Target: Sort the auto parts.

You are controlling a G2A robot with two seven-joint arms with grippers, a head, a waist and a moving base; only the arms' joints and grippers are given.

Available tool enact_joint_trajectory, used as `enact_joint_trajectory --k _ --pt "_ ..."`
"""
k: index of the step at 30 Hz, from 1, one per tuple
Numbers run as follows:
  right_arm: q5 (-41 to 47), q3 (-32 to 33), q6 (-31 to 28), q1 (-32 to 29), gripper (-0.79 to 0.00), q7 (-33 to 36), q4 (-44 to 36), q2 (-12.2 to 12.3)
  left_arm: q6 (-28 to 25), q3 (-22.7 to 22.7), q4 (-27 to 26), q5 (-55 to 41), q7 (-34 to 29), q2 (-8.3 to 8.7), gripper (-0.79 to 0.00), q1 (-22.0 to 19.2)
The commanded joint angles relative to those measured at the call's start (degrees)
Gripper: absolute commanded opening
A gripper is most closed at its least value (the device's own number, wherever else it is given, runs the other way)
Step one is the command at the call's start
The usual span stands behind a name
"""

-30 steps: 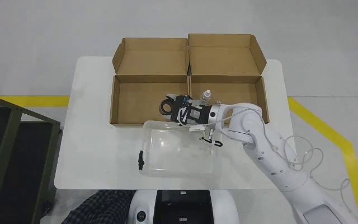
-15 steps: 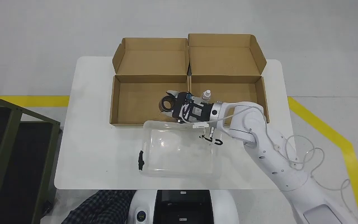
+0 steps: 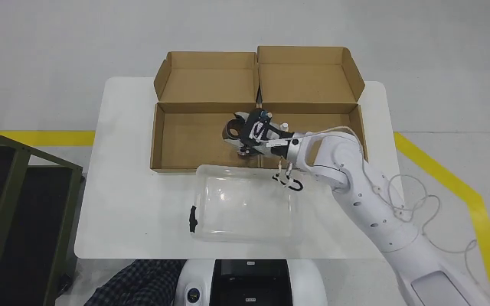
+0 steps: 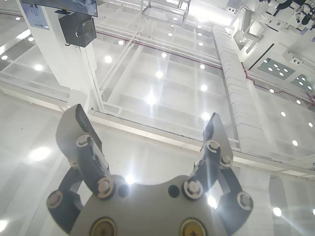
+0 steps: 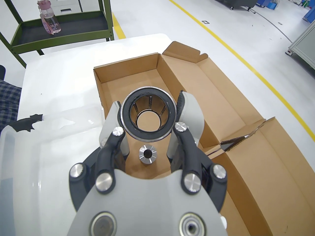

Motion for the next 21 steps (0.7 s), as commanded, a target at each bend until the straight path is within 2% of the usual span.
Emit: enact_joint_trajectory --k 1,21 --pt "0.14 -0.61 0.47 0.85 -0.785 0.54 1.26 -0.31 0.00 0.00 0.00 0.00 0.00 0.00 0.000 0.00" --pt "-3.78 -7.85 10.73 5.89 -0.785 3.42 12.30 -4.38 0.00 0.00 0.00 0.00 0.00 0.00 0.000 0.00"
